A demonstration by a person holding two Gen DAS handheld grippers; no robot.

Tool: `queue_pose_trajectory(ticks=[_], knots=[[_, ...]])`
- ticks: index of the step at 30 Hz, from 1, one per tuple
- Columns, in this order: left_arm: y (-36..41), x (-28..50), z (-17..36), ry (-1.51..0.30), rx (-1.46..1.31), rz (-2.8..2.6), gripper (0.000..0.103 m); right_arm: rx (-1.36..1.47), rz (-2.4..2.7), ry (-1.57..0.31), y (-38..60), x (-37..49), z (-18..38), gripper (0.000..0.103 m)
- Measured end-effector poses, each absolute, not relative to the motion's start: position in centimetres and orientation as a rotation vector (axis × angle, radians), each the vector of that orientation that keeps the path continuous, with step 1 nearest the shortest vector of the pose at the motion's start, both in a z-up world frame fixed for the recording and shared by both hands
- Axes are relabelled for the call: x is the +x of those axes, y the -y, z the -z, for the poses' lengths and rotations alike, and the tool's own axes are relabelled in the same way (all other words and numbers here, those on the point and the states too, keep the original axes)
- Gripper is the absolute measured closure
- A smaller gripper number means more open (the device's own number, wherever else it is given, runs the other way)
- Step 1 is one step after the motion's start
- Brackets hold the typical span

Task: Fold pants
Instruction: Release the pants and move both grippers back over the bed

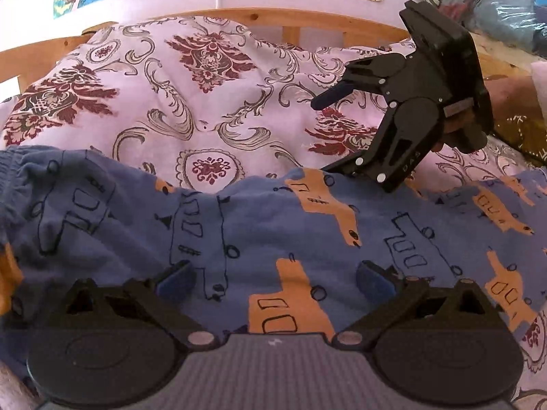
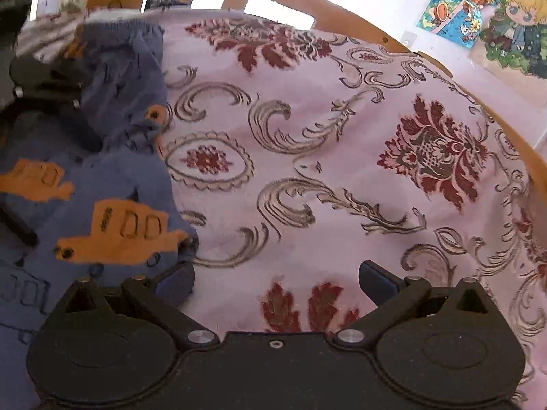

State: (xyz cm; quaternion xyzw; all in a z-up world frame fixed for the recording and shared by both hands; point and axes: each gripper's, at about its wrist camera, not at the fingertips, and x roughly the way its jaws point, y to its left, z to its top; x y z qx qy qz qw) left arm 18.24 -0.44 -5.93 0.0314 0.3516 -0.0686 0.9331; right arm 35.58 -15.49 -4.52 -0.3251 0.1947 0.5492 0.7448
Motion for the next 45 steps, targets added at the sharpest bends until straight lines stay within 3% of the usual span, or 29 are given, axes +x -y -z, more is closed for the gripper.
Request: queue_pose_trajectory(ticks=[11, 20, 28, 35, 40, 45], knots=[[0.5, 18.2, 6.0, -0.713, 0.059, 0.14, 0.0, -0.701, -1.253, -0.389, 13.2, 35.8, 5.0, 0.001], [0.1, 18.2, 6.1, -0.711, 0.036, 0.141, 0.0, -0.605, -1.217, -0.54, 14.1, 39.4, 5.8, 0.001], [0.0, 18.3, 6.2, -0.708, 0.034, 0.143, 0.0, -0.638, -0.944, -0.646, 18.4, 41.4, 1.8, 0.001], [0.1, 17.7, 5.0, -0.736, 0.03, 0.126, 0.0, -0.343, -0.599, -0.532, 29.4, 30.1, -3.0, 0.001], [1.8, 17.3, 3.5, -0.747, -0.021, 0.136, 0.0, -0.404, -0.332, -0.567, 32.7, 20.5, 1.3, 0.001], [6.8, 17.3, 3.7, -0.742, 0.069, 0.116, 0.0, -0.54, -0.081, -0.613, 34.9, 17.7, 4.6, 0.001]])
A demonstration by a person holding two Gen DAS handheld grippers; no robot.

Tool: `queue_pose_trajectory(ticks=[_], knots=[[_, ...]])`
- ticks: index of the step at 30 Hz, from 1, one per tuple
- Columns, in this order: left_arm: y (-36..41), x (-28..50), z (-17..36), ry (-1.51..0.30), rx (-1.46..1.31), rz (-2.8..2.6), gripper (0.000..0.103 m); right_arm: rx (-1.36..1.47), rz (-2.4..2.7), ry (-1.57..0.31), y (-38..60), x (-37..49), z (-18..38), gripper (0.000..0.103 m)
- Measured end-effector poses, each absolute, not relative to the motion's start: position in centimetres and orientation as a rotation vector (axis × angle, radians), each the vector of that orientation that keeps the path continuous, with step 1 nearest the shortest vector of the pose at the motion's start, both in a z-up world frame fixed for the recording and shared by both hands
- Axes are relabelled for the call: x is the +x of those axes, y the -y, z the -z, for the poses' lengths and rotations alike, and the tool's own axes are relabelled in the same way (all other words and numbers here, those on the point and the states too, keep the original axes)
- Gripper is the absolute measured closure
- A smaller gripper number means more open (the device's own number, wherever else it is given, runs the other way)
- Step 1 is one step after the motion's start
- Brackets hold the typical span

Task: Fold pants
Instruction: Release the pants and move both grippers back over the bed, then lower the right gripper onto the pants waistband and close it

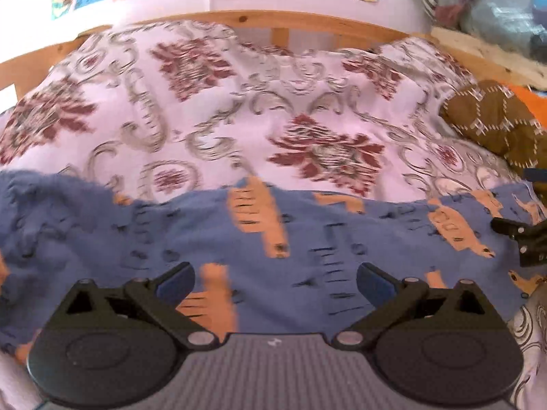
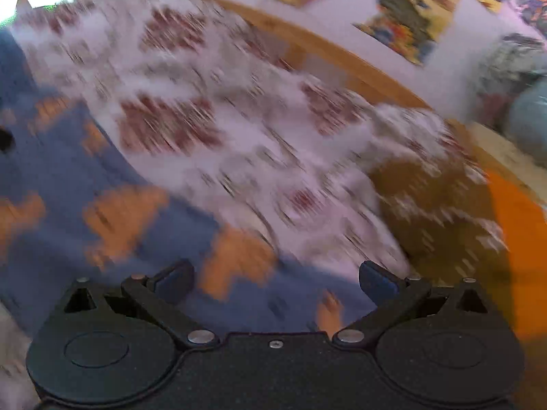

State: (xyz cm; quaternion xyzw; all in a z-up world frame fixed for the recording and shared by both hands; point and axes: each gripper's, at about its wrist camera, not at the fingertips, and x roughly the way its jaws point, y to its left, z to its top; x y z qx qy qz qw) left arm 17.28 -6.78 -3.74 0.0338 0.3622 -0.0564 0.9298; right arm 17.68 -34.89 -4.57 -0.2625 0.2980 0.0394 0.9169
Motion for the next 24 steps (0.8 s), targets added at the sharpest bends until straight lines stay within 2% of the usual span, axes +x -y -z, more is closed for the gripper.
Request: queue_pose_trajectory(ticks=[4, 6, 9, 12, 18, 24], knots=[[11.2, 17.2, 6.0, -0.767, 0.278, 0.061, 0.0, -0.559, 0.098, -0.597, 37.5, 17.5, 4.2, 0.001], [11.6, 16.9, 5.7, -0.757, 0.294, 0.039, 0.0, -0.525, 0.127, -0.588, 39.1, 16.3, 3.1, 0.001], [11.9, 17.5, 4.1, -0.786, 0.31, 0.039, 0.0, -0.32, 0.166, -0.564, 41.3, 12.8, 1.3, 0.001], [13.3, 18.9, 1.5, -0.721, 0.331, 0.137, 0.0, -0.096, 0.143, -0.54, 42.2, 9.6, 1.2, 0.001], [23.7, 25.6, -1.2, -0.706, 0.387, 0.659, 0.0, 0.201, 0.085, -0.551, 43.1, 7.6, 2.3, 0.001], [34.9, 30.3, 1.2, -0.77, 0.557, 1.026, 0.0, 0.485, 0.153, -0.614, 45.8, 8.7, 3.4, 0.001]])
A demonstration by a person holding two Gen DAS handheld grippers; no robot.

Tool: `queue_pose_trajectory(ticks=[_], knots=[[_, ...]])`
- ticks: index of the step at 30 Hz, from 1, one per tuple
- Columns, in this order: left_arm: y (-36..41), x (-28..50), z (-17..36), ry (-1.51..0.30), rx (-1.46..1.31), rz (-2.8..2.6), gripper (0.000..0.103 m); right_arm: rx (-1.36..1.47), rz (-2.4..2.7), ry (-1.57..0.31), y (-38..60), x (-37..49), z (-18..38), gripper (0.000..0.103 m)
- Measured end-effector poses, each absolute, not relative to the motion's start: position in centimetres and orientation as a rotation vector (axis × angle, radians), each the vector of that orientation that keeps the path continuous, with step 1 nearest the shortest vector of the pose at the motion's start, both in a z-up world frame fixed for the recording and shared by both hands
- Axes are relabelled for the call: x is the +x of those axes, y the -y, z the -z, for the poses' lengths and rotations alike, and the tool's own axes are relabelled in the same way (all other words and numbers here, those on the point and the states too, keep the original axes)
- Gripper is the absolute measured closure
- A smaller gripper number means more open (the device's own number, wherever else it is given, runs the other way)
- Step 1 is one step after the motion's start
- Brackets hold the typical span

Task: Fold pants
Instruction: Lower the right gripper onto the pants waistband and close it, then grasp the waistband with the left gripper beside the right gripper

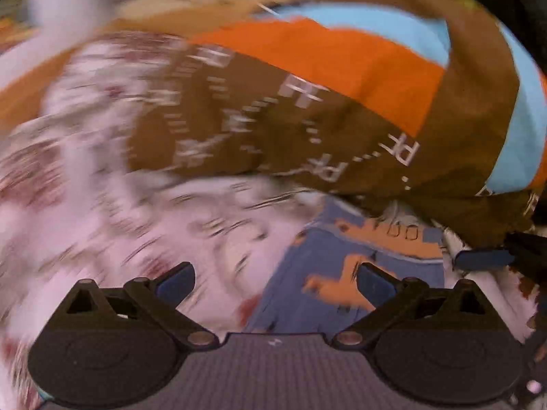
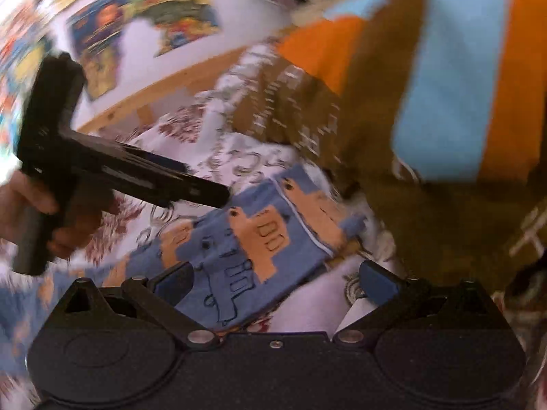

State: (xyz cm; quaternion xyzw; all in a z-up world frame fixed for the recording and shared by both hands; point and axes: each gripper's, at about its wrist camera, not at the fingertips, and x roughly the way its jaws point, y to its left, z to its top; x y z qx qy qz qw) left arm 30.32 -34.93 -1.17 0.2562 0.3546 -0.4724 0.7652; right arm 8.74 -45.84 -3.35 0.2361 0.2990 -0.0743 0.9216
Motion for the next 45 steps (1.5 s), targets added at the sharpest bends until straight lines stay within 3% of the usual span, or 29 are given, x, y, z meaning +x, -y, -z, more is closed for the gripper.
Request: queue_pose_trajectory(ticks=[10, 11, 13, 15, 20, 24, 30, 34, 37, 42, 45], knots=[[40.2, 31.6, 5.1, -0.844, 0.713, 1.149, 0.0, 0.657, 0.2, -0.562, 47.9, 10.2, 4.0, 0.003], [40.0, 31.7, 5.2, -0.847, 0.704, 1.15, 0.0, 0.651, 0.204, -0.56, 47.8, 10.2, 4.0, 0.008], [39.5, 32.2, 5.3, -0.867, 0.674, 1.148, 0.0, 0.646, 0.212, -0.566, 47.7, 10.1, 4.1, 0.03], [39.3, 32.2, 5.4, -0.88, 0.654, 1.142, 0.0, 0.682, 0.229, -0.579, 48.2, 10.1, 4.4, 0.065], [40.0, 32.3, 4.3, -0.883, 0.699, 1.112, 0.0, 0.777, 0.276, -0.567, 49.8, 9.4, 5.0, 0.088], [39.9, 32.5, 2.1, -0.932, 0.68, 1.045, 0.0, 0.536, 0.247, -0.539, 47.5, 9.3, 3.7, 0.091], [38.5, 34.1, -0.4, -1.196, 0.423, 1.045, 0.0, -0.106, 0.164, -0.452, 40.0, 9.0, 1.9, 0.091], [37.3, 34.7, -0.6, -1.338, 0.272, 1.034, 0.001, -0.32, 0.096, -0.446, 36.5, 8.7, 2.2, 0.091], [37.4, 34.7, -0.3, -1.361, 0.268, 0.971, 0.006, -0.406, 0.064, -0.445, 35.0, 8.4, 2.5, 0.091], [37.1, 35.4, 0.6, -1.4, 0.249, 0.864, 0.028, -0.471, 0.041, -0.461, 34.1, 8.4, 3.0, 0.091], [37.8, 35.8, 1.4, -1.418, 0.229, 0.864, 0.028, -0.487, 0.036, -0.471, 33.9, 8.5, 3.3, 0.091]])
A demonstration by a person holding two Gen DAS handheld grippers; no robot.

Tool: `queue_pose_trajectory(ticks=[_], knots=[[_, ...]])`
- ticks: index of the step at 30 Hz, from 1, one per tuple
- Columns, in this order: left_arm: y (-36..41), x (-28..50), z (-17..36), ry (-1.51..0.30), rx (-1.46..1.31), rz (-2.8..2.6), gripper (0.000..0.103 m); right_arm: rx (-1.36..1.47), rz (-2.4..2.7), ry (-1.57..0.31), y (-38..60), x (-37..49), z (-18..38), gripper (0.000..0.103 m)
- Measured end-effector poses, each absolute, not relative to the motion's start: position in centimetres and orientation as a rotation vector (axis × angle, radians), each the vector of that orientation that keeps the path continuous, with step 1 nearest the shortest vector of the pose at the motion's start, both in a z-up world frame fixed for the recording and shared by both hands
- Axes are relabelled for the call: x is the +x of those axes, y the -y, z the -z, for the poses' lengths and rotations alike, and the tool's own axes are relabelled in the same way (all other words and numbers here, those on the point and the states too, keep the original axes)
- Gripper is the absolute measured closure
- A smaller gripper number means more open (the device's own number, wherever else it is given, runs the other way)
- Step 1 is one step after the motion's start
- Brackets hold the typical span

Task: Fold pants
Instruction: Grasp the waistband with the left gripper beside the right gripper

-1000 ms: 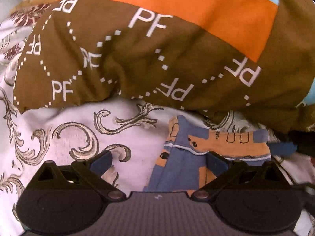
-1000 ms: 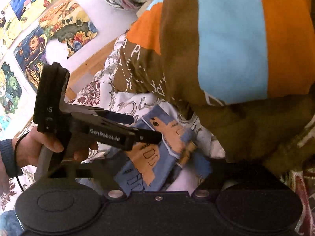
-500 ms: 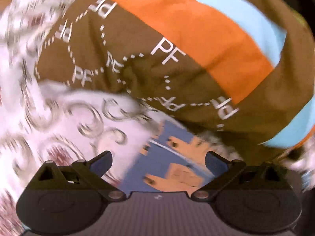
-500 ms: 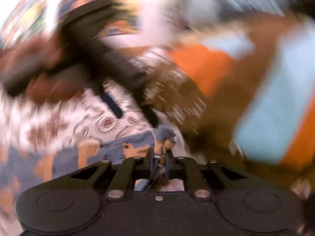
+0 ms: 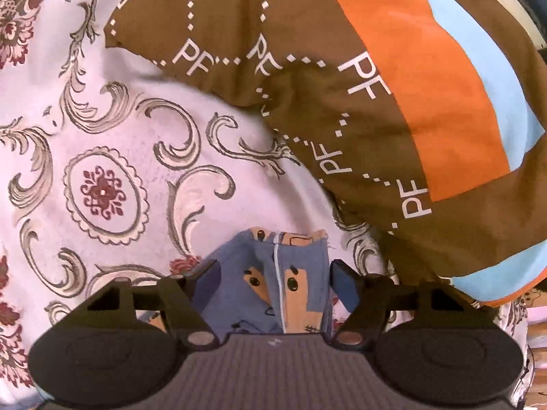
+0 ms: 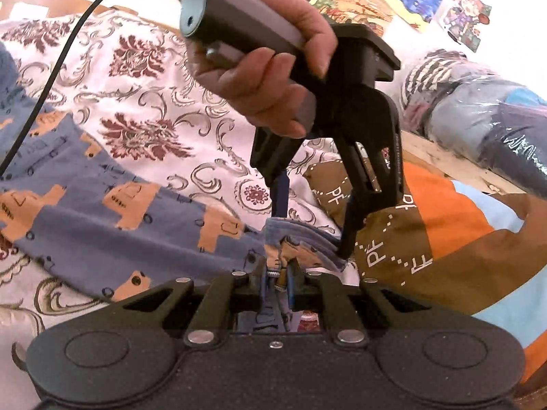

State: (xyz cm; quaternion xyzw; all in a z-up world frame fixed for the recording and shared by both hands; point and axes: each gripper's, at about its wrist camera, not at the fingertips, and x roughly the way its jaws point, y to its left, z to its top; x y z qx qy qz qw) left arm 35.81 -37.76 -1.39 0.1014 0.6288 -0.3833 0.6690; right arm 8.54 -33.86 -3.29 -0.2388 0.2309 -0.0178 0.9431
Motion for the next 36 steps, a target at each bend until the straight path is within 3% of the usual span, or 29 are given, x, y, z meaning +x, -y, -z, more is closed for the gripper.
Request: queue_pose_trajectory(ticks=[4, 10, 12, 16, 19, 20, 21, 24, 36], knots=[[38.5, 34.9, 0.8, -1.385, 0.274, 0.904, 0.014, -0.508, 0.035, -0.478, 33.6, 8.9, 3.7, 0.091], [41.1, 32.4, 0.3, -1.32, 0.497, 0.871, 0.016, -0.547, 0.023, -0.486, 32.9, 9.2, 3.8, 0.091], [41.9, 31.4, 0.5, -1.275, 0.608, 0.828, 0.03, -0.551, 0.021, -0.491, 32.7, 9.3, 3.8, 0.091], [42.7, 29.2, 0.2, -1.159, 0.779, 0.802, 0.042, -0.559, 0.012, -0.496, 32.5, 9.4, 3.9, 0.091], [42.5, 28.4, -0.4, -1.125, 0.816, 0.811, 0.067, -0.56, 0.009, -0.499, 32.4, 9.5, 3.9, 0.091], [42.5, 28.3, -0.5, -1.125, 0.816, 0.816, 0.082, -0.56, 0.01, -0.499, 32.4, 9.5, 3.8, 0.091], [42.4, 28.3, -0.6, -1.129, 0.811, 0.818, 0.086, -0.56, 0.011, -0.498, 32.5, 9.4, 3.8, 0.091], [41.7, 28.5, -1.1, -1.125, 0.756, 0.841, 0.093, -0.554, 0.018, -0.488, 32.6, 9.2, 3.4, 0.091], [30.6, 31.7, -2.2, -1.215, 0.124, 0.884, 0.095, -0.551, -0.072, -0.36, 31.3, 6.2, 1.3, 0.091]])
